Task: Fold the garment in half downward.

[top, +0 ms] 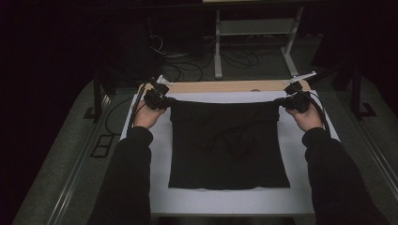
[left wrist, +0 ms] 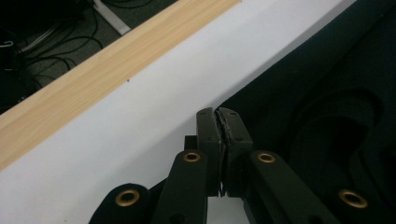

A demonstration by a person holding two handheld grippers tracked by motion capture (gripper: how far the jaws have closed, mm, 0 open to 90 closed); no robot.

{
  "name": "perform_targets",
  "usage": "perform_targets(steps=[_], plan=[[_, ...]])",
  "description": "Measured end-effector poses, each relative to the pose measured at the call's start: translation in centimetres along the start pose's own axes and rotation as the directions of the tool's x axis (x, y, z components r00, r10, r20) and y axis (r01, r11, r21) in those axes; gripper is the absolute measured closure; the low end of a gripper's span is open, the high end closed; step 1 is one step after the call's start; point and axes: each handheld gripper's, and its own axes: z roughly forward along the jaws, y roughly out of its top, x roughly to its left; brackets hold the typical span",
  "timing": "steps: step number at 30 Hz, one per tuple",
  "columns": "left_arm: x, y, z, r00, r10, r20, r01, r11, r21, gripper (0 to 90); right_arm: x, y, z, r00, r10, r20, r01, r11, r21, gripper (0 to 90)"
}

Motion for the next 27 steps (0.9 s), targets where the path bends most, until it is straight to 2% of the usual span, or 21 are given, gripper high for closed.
perform_targets(steps=[9,18,27], plan=[[0.2,0.2,0.9,1.0,-0.004,-0.009,0.004,1.0,0.009,87.2,-0.2,0.7,0.0,1.0,0.005,-0.003,-0.005,1.0,-0.006,87.1],[0.0,-0.1,2.4,0.9998,-0.018,0.006,0.017,0.9992,0.037,86.6,-0.6,0.2,1.4,0.9994,0.03,-0.02,-0.03,0.999,0.016,86.9],[-0.3,-0.5,3.4,0.9991,-0.027,0.032,0.025,0.9986,0.047,83.9,-0.6,-0.5,2.9,0.9953,0.072,-0.065,-0.068,0.996,0.052,86.0]])
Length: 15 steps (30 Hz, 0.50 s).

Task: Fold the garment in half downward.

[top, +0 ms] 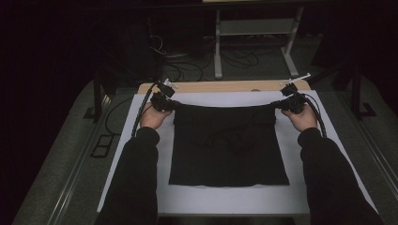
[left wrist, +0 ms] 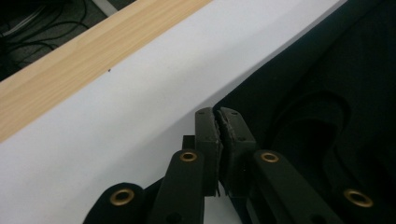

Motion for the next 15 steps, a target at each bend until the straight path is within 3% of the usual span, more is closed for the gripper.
perform_targets(steps=[8,15], plan=[[0.0,-1.0,0.7,0.9991,-0.04,0.014,0.04,0.9992,0.008,71.6,-0.4,-0.7,0.2,0.9987,0.047,-0.018,-0.047,0.999,0.005,80.4],[0.0,-1.4,0.8,0.9969,-0.077,0.017,0.077,0.9969,-0.012,61.3,-1.1,-1.6,-0.2,0.9978,0.065,-0.015,-0.065,0.998,-0.006,67.9]])
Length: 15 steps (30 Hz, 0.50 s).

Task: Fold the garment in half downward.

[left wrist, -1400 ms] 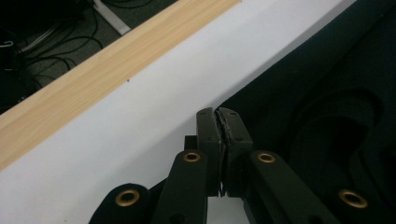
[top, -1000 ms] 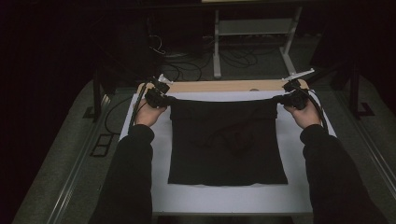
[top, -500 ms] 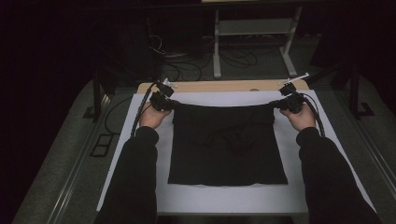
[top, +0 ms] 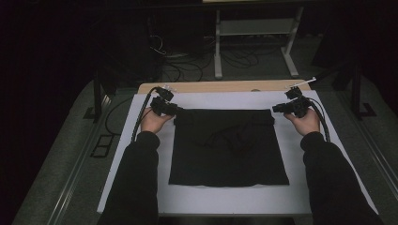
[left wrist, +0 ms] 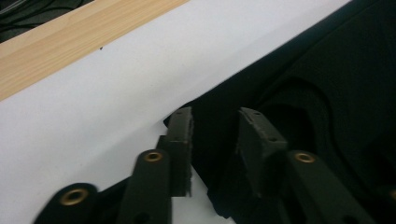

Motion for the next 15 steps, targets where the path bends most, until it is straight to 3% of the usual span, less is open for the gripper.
perform_targets(steps=[7,15], plan=[[0.2,-0.1,-0.4,0.9985,-0.04,0.038,0.041,0.9991,-0.014,52.6,-0.1,-0.5,-0.4,0.9999,0.0,0.017,0.0,1.0,-0.017,51.8],[0.0,-0.7,-1.3,0.9957,-0.034,0.086,0.037,0.9989,-0.029,30.2,0.1,-1.0,-1.1,1.0,0.002,-0.008,-0.002,0.999,-0.034,30.4]])
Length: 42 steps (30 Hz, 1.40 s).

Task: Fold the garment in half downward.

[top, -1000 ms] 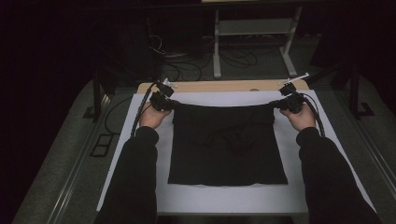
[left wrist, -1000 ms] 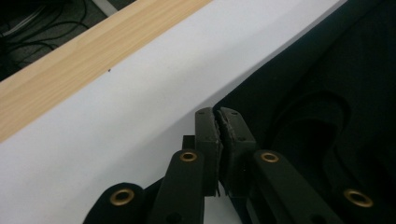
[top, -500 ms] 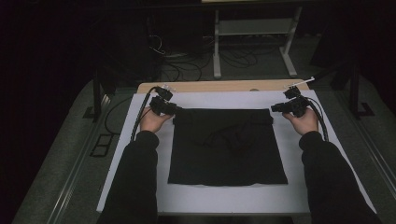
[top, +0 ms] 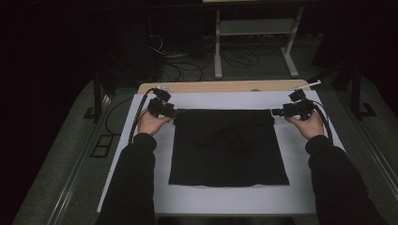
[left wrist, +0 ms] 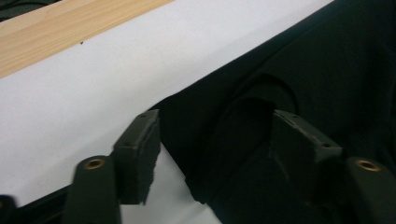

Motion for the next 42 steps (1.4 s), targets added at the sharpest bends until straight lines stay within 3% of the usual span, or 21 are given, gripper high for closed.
perform_targets(steps=[9,12,26,42], plan=[[-0.4,-0.5,-0.4,0.9991,-0.015,0.039,0.015,0.9998,-0.01,10.3,0.8,0.0,-1.4,0.9981,-0.013,-0.059,0.012,1.0,-0.02,11.7],[-0.7,-0.5,-0.4,0.9983,-0.025,0.052,0.026,0.9996,-0.008,0.0,1.2,-0.1,-1.8,0.9977,-0.006,-0.068,0.004,1.0,-0.028,0.0],[-3.0,-0.4,-2.4,0.9961,0.034,0.082,-0.026,0.9955,-0.091,0.0,3.7,-1.0,-3.0,0.9906,-0.071,-0.117,0.067,0.997,-0.044,0.0],[-5.2,-0.5,-1.5,0.9861,0.065,0.153,-0.049,0.9929,-0.109,0.0,7.5,-2.2,-3.4,0.9689,-0.152,-0.195,0.144,0.988,-0.058,0.0]])
